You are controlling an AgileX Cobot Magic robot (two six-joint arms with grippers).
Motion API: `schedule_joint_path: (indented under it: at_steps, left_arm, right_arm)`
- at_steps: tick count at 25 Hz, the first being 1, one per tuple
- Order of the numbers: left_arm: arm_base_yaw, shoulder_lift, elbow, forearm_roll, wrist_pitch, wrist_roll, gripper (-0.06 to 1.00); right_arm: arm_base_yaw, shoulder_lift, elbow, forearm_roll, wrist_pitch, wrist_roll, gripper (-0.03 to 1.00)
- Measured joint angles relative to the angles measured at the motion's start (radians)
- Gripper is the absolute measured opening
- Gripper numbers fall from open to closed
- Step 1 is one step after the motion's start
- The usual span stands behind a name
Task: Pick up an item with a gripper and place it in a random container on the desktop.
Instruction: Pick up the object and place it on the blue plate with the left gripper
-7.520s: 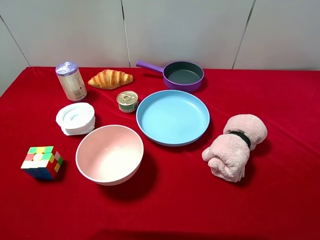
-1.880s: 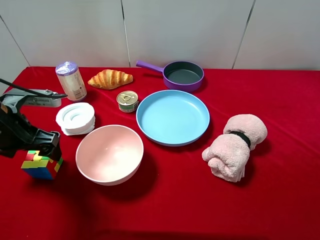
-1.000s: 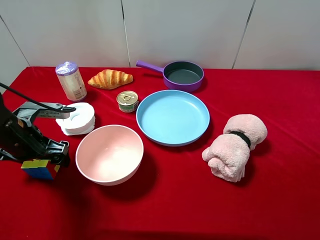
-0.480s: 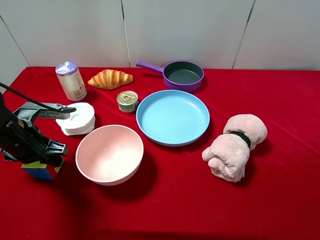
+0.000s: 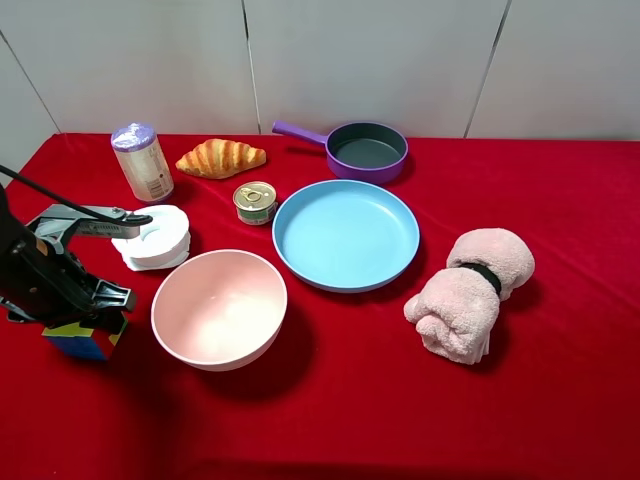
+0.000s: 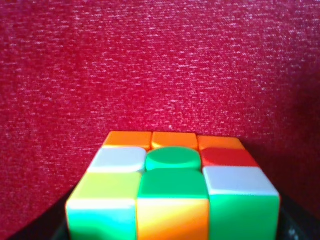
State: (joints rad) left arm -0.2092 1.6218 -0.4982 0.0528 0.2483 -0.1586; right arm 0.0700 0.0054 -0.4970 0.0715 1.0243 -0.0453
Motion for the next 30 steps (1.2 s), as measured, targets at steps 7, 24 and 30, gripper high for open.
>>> schedule_joint_path:
  at_steps: [7, 24, 30]
  left_arm:
    - [0.000, 0.000, 0.000, 0.000, 0.003, 0.000, 0.57]
    - [0.000, 0.001, -0.154, -0.004, 0.310, 0.000, 0.57]
    - [0.000, 0.001, -0.277, -0.004, 0.466, 0.010, 0.57]
  right_arm:
    - [0.000, 0.000, 0.000, 0.000, 0.000, 0.000, 0.69]
    - [0.000, 0.000, 0.000, 0.000, 0.000, 0.000, 0.69]
    - [0.000, 0.000, 0.000, 0.000, 0.000, 0.000, 0.69]
